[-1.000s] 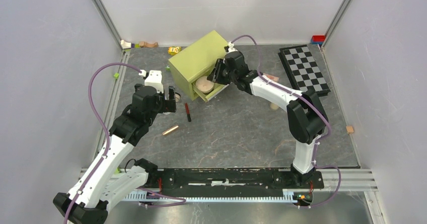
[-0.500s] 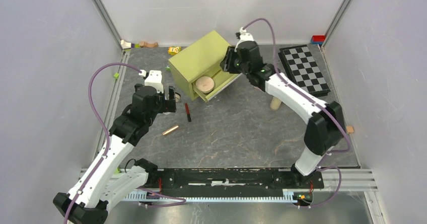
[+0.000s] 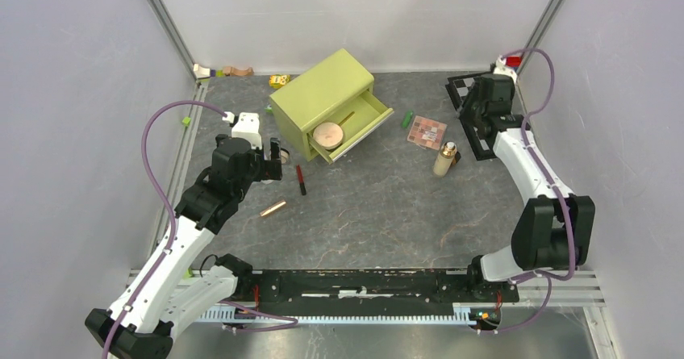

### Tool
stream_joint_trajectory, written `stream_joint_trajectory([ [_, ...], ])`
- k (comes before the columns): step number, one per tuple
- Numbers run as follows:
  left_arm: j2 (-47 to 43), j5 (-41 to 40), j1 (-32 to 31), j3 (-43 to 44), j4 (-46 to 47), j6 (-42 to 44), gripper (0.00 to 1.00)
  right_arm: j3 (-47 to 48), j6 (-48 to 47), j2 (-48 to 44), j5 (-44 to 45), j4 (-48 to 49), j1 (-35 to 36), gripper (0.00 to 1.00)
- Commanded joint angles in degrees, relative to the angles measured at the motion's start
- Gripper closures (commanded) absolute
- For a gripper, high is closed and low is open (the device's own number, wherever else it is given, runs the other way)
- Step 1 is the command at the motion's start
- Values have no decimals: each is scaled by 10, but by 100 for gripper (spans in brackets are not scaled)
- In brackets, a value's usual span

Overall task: Organize the makeup
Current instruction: Pick up the makeup tool from the center of the board.

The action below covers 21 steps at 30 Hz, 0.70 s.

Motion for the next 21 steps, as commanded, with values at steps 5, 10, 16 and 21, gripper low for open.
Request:
stream_joint_trajectory([
  [5, 1, 5, 3, 2, 21, -18, 0, -75, 7, 25, -34, -24, -67, 54],
  [10, 2, 6, 3, 2, 21, -18, 0, -99, 15, 48, -27, -37, -68, 45],
  [16, 2, 6, 3, 2, 21, -18, 0, -129, 38, 64, -27, -22, -68, 23],
  [21, 2, 7, 3, 3, 21, -18, 0, -118, 54, 85, -30, -20, -68, 20],
])
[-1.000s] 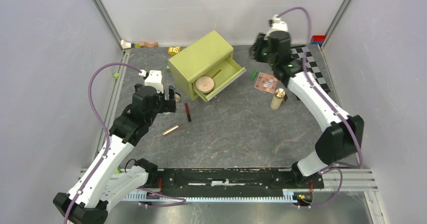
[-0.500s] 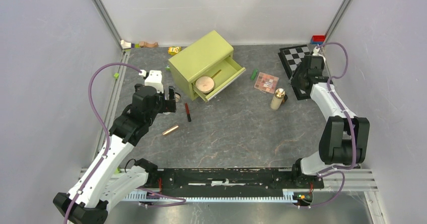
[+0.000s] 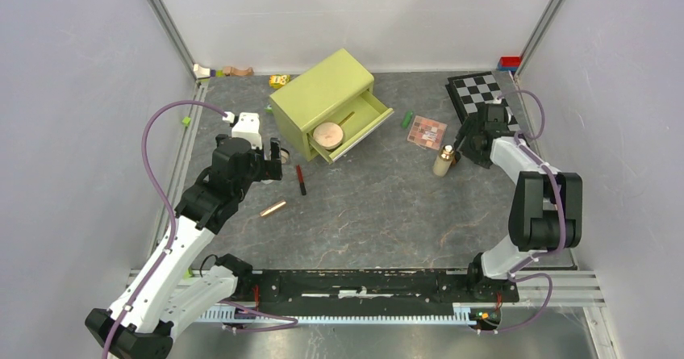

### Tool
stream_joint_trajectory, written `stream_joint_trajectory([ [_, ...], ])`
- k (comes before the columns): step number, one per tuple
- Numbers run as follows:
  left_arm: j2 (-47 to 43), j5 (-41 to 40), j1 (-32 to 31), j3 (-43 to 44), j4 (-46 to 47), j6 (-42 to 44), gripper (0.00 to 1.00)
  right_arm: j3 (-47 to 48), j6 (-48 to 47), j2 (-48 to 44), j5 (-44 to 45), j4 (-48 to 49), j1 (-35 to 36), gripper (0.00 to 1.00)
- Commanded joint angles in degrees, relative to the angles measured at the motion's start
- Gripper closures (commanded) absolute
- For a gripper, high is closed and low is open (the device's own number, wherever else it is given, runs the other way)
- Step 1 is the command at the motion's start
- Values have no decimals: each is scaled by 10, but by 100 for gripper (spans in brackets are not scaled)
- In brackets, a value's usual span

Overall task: Organize the makeup
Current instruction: Pick up the makeup tool from the center of the board.

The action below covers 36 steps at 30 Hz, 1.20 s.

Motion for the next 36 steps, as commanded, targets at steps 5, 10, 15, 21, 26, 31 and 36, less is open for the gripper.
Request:
stream_joint_trajectory([
  [5, 2, 7, 3, 3, 21, -18, 0, 41, 43, 47, -6, 3, 0, 20],
  [10, 1, 8, 3, 3, 21, -18, 0, 71, 57, 80, -7, -19, 0, 21],
  [15, 0, 7, 3, 3, 21, -17, 0, 87, 65, 100, -5, -31, 0, 23],
  [21, 1, 8, 3, 3, 21, -17, 0, 104, 57, 119, -2, -50, 1, 24],
  [26, -1, 8, 3, 3, 21, -17, 0, 115, 52, 134, -20, -61, 1, 25],
  [31, -1, 8, 3, 3, 21, -17, 0, 118, 45, 144, -41, -57, 2, 31],
  [36, -2, 8, 3, 3, 21, -17, 0, 110, 40, 139, -46, -50, 3, 45],
])
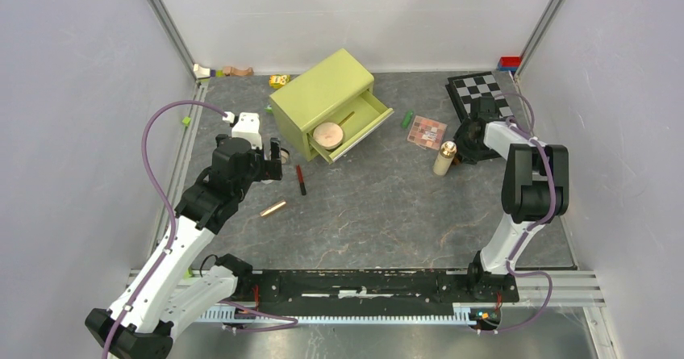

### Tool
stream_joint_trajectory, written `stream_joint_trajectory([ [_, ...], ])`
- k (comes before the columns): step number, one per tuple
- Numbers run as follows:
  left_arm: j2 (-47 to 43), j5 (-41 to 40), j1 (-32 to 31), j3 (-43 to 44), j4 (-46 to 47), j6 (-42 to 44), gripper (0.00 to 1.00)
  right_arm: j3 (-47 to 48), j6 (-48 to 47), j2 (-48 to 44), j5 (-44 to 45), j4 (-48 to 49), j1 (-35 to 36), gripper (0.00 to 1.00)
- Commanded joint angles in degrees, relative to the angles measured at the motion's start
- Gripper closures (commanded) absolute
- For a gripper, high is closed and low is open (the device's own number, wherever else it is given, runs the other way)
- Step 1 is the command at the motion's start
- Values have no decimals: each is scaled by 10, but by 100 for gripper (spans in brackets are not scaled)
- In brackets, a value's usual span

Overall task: Organize the makeup
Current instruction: Pick up the makeup tool from the center of the board.

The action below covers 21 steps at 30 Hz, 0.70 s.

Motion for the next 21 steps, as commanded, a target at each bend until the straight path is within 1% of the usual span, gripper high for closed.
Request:
stream_joint_trajectory([
  [1, -1, 8, 3, 3, 21, -18, 0, 9, -4, 1, -12, 8, 3, 49],
  [2, -1, 8, 3, 4, 21, -18, 0, 6, -5, -1, -11, 11, 3, 52],
  [4, -2, 8, 3, 3, 21, -17, 0, 4, -5, -3, -11, 12, 3, 54],
  [8, -2, 8, 3, 3, 21, -18, 0, 2, -6, -12, 0, 15, 3, 59],
  [15, -2, 9, 3, 4, 21, -18, 0, -3, -7, -73, 80, 15, 3, 62],
  [21, -3, 7, 3, 3, 21, -18, 0, 26, -26, -128, 133, 15, 3, 63],
])
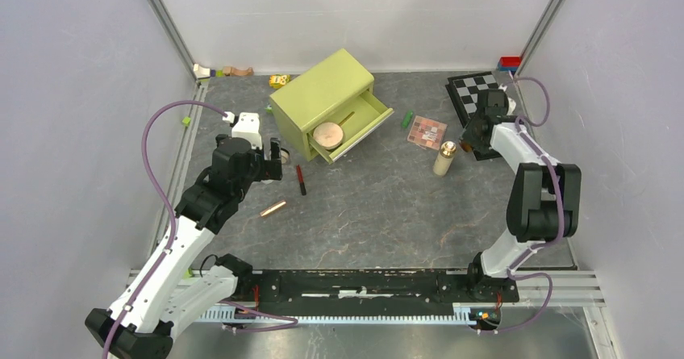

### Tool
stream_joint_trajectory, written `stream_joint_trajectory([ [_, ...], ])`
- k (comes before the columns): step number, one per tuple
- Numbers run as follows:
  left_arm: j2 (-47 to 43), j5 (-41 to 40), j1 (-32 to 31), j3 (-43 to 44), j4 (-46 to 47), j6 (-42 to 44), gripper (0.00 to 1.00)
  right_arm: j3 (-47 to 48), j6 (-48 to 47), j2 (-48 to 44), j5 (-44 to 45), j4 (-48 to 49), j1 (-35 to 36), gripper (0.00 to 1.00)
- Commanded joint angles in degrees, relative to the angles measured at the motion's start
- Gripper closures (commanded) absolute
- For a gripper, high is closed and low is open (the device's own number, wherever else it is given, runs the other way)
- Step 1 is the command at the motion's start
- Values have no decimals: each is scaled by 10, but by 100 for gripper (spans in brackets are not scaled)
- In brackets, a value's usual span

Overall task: Organize the makeup
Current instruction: Pick up the makeup tool from the center of the board, then place the makeup tool in the drawer.

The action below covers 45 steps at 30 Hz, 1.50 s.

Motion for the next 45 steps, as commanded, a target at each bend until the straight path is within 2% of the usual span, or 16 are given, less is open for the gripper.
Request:
stream_joint_trajectory([
  [1, -3, 7, 3, 3, 21, -18, 0, 40, -26, -60, 67, 12, 2, 63],
  [5, -3, 9, 3, 4, 21, -17, 0, 81, -40, -93, 77, 16, 4, 63],
  [10, -3, 7, 3, 3, 21, -17, 0, 138, -35, -96, 21, 26, 24, 65],
  [15, -4, 3, 3, 4, 21, -17, 0, 182, -11, -65, -6, 28, 123, 66],
  [21, -5, 1, 3, 3, 20, -17, 0, 201, 20, -11, -53, 75, 236, 66],
  [30, -5, -5, 4, 5, 20, -15, 0, 239, 41, 60, -122, 120, 298, 65],
  [40, -6, -10, 6, 4, 17, -14, 0, 265, 35, 97, -122, 116, 315, 56],
  [45, 0, 4, 7, 6, 21, -14, 0, 283, 19, 109, -114, 100, 321, 40],
])
